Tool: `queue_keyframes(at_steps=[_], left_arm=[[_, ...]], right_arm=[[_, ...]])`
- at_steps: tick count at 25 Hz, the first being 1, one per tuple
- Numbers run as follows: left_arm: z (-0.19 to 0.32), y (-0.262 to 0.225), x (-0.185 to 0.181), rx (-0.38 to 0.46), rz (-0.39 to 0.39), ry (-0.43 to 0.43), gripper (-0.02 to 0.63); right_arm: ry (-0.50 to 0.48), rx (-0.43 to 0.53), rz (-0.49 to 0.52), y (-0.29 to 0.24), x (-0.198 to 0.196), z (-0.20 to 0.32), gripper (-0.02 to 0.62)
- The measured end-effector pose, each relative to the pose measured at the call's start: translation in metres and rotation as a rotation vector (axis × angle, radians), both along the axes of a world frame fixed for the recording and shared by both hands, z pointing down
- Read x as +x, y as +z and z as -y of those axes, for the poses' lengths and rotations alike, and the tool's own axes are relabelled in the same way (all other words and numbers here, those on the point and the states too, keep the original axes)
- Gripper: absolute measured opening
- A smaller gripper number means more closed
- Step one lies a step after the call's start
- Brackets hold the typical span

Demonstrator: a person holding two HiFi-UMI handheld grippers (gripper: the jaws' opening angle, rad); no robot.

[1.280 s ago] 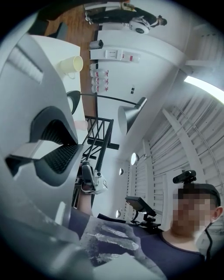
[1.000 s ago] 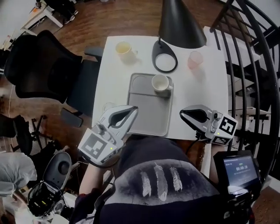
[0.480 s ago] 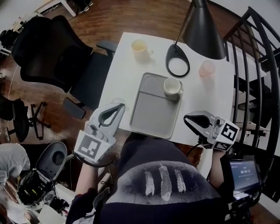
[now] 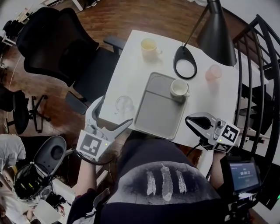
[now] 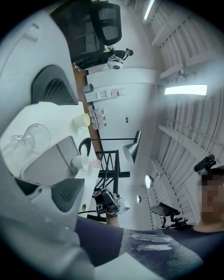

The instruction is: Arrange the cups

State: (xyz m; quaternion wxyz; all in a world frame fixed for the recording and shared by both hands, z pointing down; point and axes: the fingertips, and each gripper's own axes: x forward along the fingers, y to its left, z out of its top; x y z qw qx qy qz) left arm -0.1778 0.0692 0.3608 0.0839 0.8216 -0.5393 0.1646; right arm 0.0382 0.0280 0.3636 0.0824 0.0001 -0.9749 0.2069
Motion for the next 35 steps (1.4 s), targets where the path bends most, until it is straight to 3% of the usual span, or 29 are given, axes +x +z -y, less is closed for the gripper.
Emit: queue_keyframes(at_steps=[4,8,18,27,35], left_arm=[[-0.004,0.026,-0.008,-0.049,0.070,0.008,0.601],[-0.005,0.058,-0.018,-0.082,0.153,0.026,0.606],[0.002,0.148,-0.024,-0.188,0.158,0.086,0.603],[0.024,0.196,-0.019,-0.187,0.167,0.134,0.581],[0.031,0.204,-0.021,-0.178,0.183,0.173,0.526]], right_arm=[[-0.008,-0.003,-0.015,0.001,-0.004,0.000,0.003],[-0.003,-0.010,-0.029,0.004,-0.007,0.000,0.003],[0.025,-0.025,-0.068,0.009,-0.011,0.002,0.003],[0.055,-0.056,-0.112,0.021,-0.007,0.009,0.003],[0.065,-0.073,-0.135,0.025,-0.011,0.008,0.003]])
